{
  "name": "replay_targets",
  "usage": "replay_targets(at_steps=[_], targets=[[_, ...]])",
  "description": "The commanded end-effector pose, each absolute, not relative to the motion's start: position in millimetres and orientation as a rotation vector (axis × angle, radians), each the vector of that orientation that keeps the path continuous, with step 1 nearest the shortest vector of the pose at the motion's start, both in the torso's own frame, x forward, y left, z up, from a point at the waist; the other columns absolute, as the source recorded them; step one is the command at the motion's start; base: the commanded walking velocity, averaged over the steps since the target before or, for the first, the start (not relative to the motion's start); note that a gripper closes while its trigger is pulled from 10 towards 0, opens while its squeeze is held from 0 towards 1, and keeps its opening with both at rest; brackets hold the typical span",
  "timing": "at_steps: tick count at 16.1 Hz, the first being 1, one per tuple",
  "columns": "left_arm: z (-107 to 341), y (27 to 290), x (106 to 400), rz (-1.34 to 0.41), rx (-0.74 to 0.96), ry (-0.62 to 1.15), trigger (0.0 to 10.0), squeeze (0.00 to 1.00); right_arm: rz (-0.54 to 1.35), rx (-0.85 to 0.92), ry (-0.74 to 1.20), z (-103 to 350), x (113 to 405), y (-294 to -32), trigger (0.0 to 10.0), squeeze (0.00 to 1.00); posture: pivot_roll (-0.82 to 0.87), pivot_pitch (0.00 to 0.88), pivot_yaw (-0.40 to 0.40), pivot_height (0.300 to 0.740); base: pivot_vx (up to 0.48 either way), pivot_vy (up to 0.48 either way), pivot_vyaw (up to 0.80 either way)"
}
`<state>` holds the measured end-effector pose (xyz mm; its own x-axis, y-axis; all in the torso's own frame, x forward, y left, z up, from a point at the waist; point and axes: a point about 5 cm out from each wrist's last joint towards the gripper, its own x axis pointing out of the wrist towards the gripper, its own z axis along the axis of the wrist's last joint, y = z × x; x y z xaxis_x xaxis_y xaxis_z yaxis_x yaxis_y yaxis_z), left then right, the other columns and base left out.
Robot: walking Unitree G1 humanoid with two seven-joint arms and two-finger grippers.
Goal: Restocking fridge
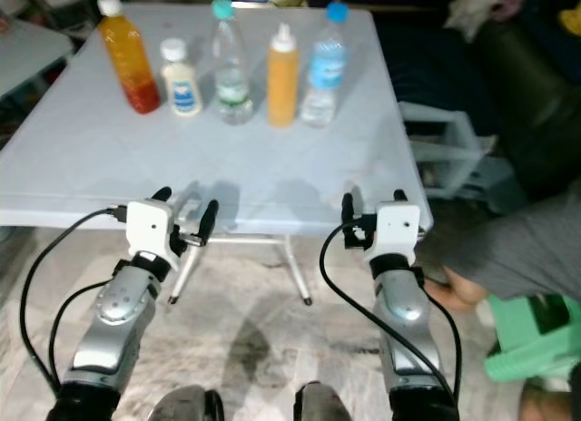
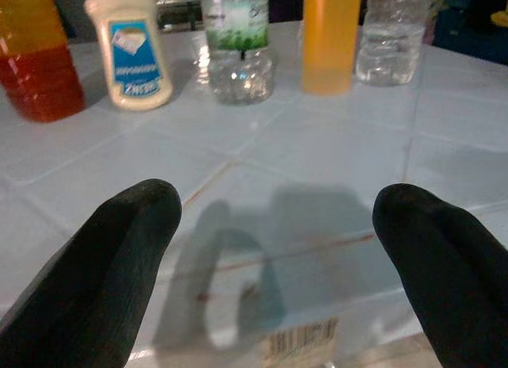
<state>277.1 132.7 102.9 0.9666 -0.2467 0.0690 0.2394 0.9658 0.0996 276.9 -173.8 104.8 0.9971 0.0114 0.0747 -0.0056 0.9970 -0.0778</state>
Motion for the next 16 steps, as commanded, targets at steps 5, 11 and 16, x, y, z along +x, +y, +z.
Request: replay_targets(at_steps=[5, 11, 16], targets=[[106.3, 132.8, 277.6, -0.258, 0.072, -0.093, 10.0, 0.0, 0.001, -0.088, -0.09, 107.4, 277.0, -176.6, 10.0, 0.0, -0.01, 0.094, -0.018, 0.74, 0.35, 0.0, 0.0], [116.1, 149.5, 273.4, -0.197, 0.047, -0.111, 10.0, 0.0, -0.059, -0.073, -0.174, 130.5, 256.0, -186.5, 10.0, 0.0, -0.01, 0.081, -0.005, 0.74, 0.362, 0.0, 0.0], [114.9, 142.8, 268.7, -0.225, 0.026, -0.092, 10.0, 0.0, -0.07, -0.09, -0.143, 126.0, 247.4, -187.4, 10.0, 0.0, -0.02, 0.086, -0.001, 0.74, 0.301, 0.0, 0.0]])
